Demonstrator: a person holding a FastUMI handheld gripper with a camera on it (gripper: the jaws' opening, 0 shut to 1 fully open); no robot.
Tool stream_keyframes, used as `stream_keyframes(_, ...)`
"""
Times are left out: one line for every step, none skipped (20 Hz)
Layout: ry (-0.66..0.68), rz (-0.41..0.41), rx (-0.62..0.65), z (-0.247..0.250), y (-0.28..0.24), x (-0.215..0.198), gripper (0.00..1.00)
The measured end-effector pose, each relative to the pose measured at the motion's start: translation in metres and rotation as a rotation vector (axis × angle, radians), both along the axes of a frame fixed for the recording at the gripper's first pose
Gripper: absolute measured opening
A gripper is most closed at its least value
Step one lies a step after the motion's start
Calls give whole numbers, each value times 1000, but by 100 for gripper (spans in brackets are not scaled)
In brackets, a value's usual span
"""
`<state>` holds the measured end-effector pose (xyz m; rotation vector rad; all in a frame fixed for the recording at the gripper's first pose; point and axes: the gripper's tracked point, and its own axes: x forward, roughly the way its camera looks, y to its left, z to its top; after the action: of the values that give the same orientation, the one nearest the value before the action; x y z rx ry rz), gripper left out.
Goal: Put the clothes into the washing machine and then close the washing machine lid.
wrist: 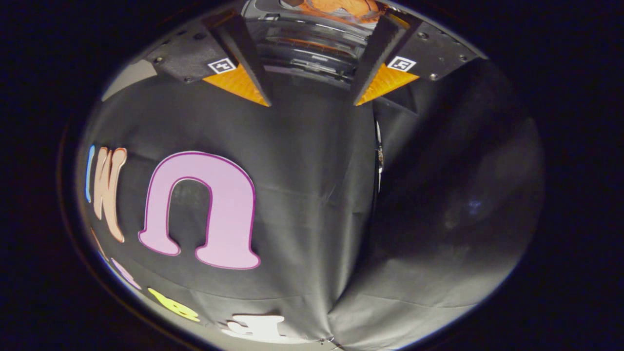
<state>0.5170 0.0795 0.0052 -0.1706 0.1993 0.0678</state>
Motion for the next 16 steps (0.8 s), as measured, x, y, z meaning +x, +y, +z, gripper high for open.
stream_keyframes(-1, -9, 14, 3, -1, 6, 97)
stream_keyframes(-8, -19, 20, 6, -4, 11, 97)
stream_keyframes(-19, -29, 27, 10, -5, 16, 97)
stream_keyframes(-30, -36, 32, 12, -6, 21, 96)
stream_keyframes(-29, -41, 36, 14, -9, 30, 96)
stream_keyframes(-20, -49, 37, 13, -12, 35, 96)
stream_keyframes(-18, -55, 39, 13, -14, 39, 96)
stream_keyframes(-21, -63, 38, 14, -17, 43, 96)
stream_keyframes(-19, -68, 37, 13, -20, 47, 96)
stream_keyframes(-10, -76, 33, 11, -22, 50, 96)
stream_keyframes(-5, -80, 32, 8, -22, 54, 96)
stream_keyframes(-4, -83, 32, 7, -23, 57, 96)
stream_keyframes(1, -85, 37, 4, -24, 60, 96)
stream_keyframes(13, -87, 43, 0, -24, 62, 96)
stream_keyframes(27, -90, 41, -5, -23, 66, 96)
stream_keyframes(35, -97, 39, -7, -25, 68, 96)
